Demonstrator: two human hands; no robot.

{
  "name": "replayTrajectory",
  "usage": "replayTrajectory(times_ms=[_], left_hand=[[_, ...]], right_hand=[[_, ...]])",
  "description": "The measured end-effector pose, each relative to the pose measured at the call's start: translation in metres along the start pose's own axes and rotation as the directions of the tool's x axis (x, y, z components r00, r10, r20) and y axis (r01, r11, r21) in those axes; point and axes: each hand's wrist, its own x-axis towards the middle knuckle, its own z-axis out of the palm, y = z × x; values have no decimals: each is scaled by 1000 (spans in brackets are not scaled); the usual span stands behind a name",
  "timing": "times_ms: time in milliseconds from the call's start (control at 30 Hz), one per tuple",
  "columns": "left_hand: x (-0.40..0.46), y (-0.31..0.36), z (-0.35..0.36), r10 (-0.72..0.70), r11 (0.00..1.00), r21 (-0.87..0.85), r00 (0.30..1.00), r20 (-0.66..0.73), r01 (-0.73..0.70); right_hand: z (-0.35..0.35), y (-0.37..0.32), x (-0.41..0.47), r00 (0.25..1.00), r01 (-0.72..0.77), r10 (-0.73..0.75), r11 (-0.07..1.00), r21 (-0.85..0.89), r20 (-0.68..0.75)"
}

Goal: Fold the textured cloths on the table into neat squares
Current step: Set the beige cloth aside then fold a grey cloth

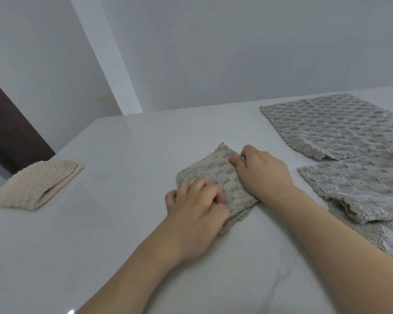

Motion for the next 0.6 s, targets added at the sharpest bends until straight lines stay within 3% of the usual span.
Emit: replayTrajectory(times_ms=[100, 233, 367, 600], left_hand=[[7, -6, 2, -46, 985, -171, 995, -91, 30], [6, -5, 6, -20, 999, -32, 995, -97, 17], [3, -4, 0, -1, 1000, 22, 1000, -2, 1], [-5, -5, 1, -42, 998, 53, 998, 40, 40]], right_hand=[[0, 0, 0, 1000, -3, 3, 1000, 6, 4], [1, 1, 0, 1000, 0, 0, 1000, 15, -6], [0, 0, -1, 1000, -8, 8, 1000, 13, -2], [-1, 0, 0, 1000, -13, 12, 1000, 11, 6]])
